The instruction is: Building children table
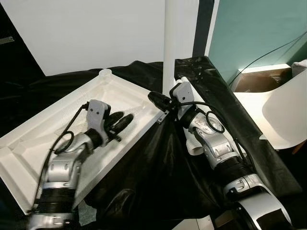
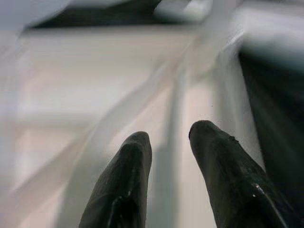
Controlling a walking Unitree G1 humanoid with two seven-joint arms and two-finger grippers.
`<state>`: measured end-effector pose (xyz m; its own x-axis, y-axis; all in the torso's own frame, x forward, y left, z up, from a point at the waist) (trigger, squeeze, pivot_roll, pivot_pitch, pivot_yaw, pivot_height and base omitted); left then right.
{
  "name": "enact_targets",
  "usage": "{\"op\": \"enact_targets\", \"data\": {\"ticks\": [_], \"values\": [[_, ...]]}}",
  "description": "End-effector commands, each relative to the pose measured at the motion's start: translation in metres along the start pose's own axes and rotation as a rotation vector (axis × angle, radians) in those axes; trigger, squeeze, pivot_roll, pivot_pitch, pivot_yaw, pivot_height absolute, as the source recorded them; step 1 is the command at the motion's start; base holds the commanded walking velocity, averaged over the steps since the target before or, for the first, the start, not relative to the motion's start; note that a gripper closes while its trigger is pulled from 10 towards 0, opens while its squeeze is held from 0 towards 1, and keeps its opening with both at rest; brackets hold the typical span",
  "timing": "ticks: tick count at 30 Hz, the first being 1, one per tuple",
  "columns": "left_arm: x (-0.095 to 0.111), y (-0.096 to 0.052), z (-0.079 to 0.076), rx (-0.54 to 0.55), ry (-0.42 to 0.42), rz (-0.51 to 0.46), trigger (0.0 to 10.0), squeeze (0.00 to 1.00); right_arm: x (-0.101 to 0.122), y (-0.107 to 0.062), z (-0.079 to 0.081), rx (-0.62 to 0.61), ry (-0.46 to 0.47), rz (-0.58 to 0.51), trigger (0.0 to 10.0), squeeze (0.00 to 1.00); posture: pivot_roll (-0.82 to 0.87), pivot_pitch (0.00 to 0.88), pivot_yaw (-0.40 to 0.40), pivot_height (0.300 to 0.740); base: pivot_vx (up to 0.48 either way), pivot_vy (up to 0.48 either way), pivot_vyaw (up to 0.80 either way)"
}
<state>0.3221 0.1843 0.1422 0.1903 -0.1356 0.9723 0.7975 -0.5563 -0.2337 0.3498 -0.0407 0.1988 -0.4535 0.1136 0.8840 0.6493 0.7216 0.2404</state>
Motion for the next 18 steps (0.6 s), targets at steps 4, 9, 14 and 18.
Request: {"op": "enact_targets", "data": {"ticks": [4, 9, 14, 18], "values": [[-0.009, -0.007, 0.009, 0.049, -0.002, 0.059, 10.0, 1.00, 0.000, 0.000, 0.005, 0.007, 0.007, 0.007, 10.0, 0.00, 0.05, 0.000, 0.047, 0.740, 0.000, 0.000, 0.00], [-0.017, -0.015, 0.006, 0.006, 0.003, 0.127, 10.0, 1.00, 0.000, 0.000, 0.005, 0.005, 0.008, 0.009, 10.0, 0.00, 0.05, 0.000, 0.047, 0.740, 0.000, 0.000, 0.00], [-0.024, -0.026, -0.021, -0.197, -0.034, 0.173, 10.0, 0.00, 0.000, 0.000, 0.002, -0.002, 0.001, 0.016, 10.0, 0.00, 0.05, 0.000, 0.045, 0.740, 0.000, 0.000, 0.00], [-0.026, -0.024, -0.026, -0.229, -0.058, 0.171, 10.0, 0.00, 0.000, 0.000, 0.002, -0.004, -0.001, 0.019, 10.0, 0.00, 0.05, 0.000, 0.040, 0.740, 0.000, 0.000, 0.00]]}}
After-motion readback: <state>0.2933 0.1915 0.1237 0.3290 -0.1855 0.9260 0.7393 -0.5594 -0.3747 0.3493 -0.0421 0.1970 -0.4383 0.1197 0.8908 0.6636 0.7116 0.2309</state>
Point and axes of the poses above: a point about 5 cm out from each wrist's last joint towards the gripper, its own y axis pointing out of the wrist towards the gripper, its own x axis along the axis of the wrist's last joint, z = x × y, the point moved 2 cm from there along y, pointing out of the wrist towards the gripper, and after that the axes turned 5 degrees about -y, right-handed, at the moved point
